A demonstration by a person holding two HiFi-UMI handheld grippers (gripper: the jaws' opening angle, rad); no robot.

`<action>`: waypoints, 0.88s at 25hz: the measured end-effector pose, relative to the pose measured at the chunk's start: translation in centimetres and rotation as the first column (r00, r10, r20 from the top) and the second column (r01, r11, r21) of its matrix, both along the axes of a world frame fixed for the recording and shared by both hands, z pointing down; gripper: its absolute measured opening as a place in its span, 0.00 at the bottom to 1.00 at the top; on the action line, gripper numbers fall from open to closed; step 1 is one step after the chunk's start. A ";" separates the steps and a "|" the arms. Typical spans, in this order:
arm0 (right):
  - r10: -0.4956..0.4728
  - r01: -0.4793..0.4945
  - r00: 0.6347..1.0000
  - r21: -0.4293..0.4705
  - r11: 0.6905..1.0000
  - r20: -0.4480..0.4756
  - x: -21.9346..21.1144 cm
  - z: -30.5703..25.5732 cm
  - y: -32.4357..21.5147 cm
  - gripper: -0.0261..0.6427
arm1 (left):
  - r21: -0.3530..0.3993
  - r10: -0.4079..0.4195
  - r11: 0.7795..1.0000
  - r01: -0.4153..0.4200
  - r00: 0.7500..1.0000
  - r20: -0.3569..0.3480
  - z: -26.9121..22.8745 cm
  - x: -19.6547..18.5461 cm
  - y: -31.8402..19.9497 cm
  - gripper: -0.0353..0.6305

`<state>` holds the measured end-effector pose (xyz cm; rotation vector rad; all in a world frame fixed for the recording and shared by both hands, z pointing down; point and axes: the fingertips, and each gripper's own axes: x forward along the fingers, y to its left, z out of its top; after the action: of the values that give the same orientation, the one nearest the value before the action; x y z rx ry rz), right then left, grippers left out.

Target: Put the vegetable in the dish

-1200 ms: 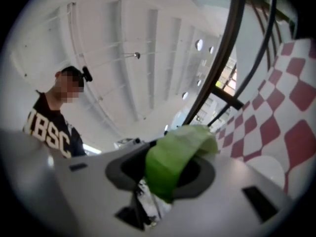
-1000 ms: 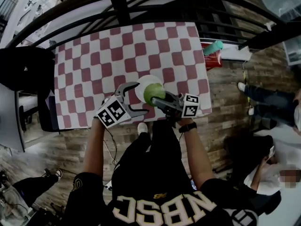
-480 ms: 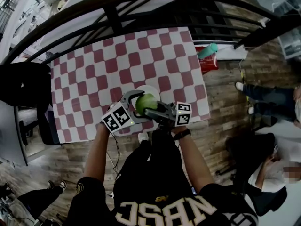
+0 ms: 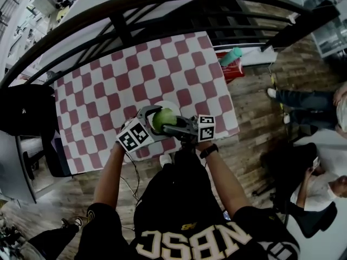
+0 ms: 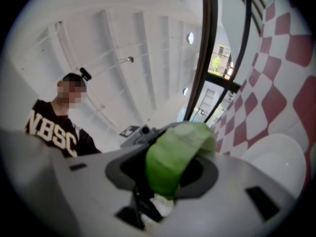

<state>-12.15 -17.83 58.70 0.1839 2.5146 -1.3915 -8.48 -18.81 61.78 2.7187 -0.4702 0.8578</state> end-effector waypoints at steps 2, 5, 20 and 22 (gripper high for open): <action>-0.025 0.026 0.999 0.012 1.000 -0.040 0.0 0.6 0.5 0.27 | -0.007 0.020 1.000 -0.020 1.000 0.017 0.4 0.0 0.2 0.76; -0.027 0.033 0.993 0.042 0.999 -0.118 0.6 1.6 0.8 0.32 | -0.012 0.038 0.999 -0.038 0.999 0.029 0.8 0.1 0.4 0.77; -0.009 0.015 0.983 0.033 0.999 -0.181 5.4 3.6 0.3 0.37 | 0.000 0.104 0.995 -0.104 0.991 0.090 2.8 1.1 0.1 0.77; 0.071 -0.062 0.978 0.049 0.997 -0.198 7.0 3.6 -1.3 0.37 | 0.003 0.069 0.998 -0.070 0.992 0.109 3.0 0.0 -0.7 0.77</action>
<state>-5.19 -19.10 62.32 -0.0343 2.6861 -1.3946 -8.45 -19.52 64.81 2.7188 -0.4026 1.0282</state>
